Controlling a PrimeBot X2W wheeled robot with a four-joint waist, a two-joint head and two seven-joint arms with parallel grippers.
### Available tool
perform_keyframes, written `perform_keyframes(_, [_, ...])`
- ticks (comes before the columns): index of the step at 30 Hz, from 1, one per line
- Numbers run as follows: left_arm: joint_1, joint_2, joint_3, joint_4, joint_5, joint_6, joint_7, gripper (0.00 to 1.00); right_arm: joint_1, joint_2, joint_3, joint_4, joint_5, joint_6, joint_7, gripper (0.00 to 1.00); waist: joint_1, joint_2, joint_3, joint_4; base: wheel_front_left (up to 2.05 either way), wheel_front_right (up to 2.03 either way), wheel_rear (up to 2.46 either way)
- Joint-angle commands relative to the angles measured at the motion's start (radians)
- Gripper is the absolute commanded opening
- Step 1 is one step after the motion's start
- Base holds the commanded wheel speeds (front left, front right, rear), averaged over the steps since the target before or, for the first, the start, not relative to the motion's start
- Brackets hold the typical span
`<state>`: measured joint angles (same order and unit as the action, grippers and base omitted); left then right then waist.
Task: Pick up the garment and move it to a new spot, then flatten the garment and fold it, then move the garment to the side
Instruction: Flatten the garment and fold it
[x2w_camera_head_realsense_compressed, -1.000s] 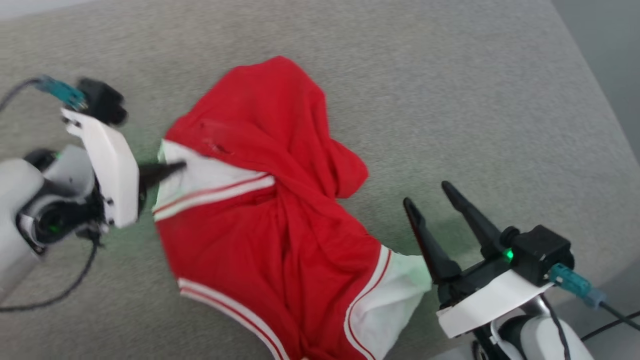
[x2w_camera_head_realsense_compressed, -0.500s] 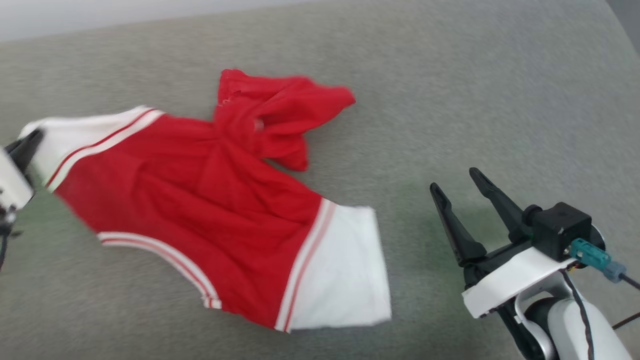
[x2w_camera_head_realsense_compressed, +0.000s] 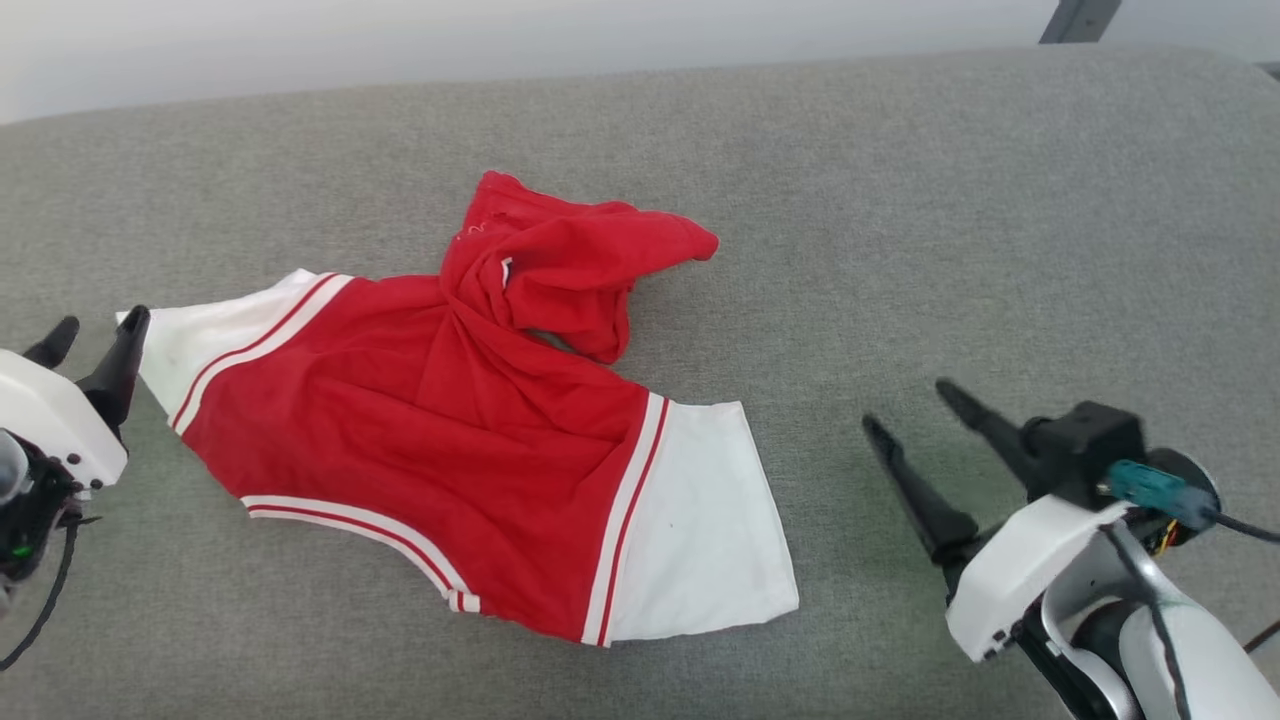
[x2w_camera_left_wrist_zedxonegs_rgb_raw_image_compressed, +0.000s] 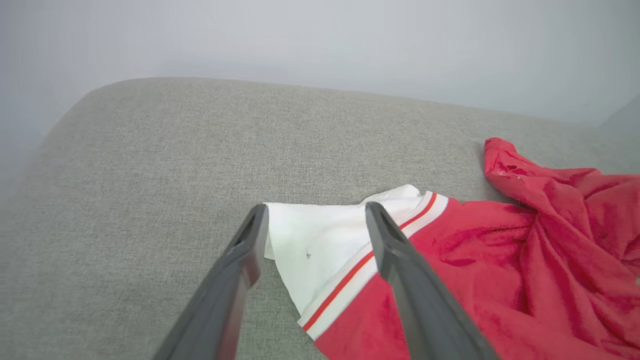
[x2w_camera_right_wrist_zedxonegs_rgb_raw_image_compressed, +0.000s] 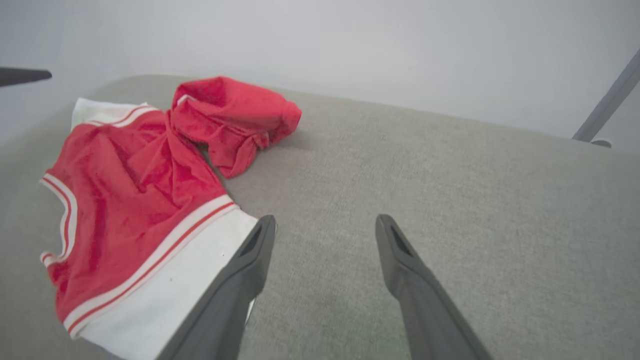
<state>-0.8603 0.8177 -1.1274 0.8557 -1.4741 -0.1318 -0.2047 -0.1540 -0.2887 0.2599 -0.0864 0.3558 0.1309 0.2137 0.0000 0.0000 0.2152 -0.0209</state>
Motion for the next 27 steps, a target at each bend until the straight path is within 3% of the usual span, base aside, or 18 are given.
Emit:
perform_keyframes(1, [0.016, 0.0, -0.003, -0.005, 0.026, 0.002, -0.023, 1.0, -0.006, -0.015, 0.013, 0.005, 0.008, 0.0, 0.032, 1.0, 0.0, 0.0, -0.006, 0.006, 0.0, 0.0, 0.0])
perform_keyframes(5, [0.024, -0.028, 0.04, -0.013, 0.109, 0.002, -0.06, 1.0, -0.008, -0.05, 0.034, 0.014, 0.043, 0.0, 0.182, 1.0, 0.0, 0.0, -0.019, 0.03, 0.0, 0.0, 0.0])
perform_keyframes(8, [0.058, -0.06, 0.186, -0.061, 0.242, 0.004, -0.061, 1.0, -0.015, -0.083, 0.047, 0.006, 0.068, 0.0, 0.293, 1.0, 0.0, 0.0, -0.021, 0.061, 0.0, 0.0, 0.0])
perform_keyframes(16, [0.395, -0.234, 0.607, -0.336, 0.675, 0.097, -0.06, 1.0, -0.026, -0.136, 0.04, -0.015, 0.128, 0.0, 0.548, 1.0, 0.0, 0.0, -0.024, 0.163, 0.0, 0.0, 0.0])
perform_keyframes(27, [0.716, -0.478, 1.005, -0.585, 1.028, 0.042, -0.06, 1.0, -0.101, -0.099, 0.024, 0.051, 0.148, 0.0, 0.765, 1.0, 0.0, 0.0, 0.008, 0.26, 0.0, 0.0, 0.0])
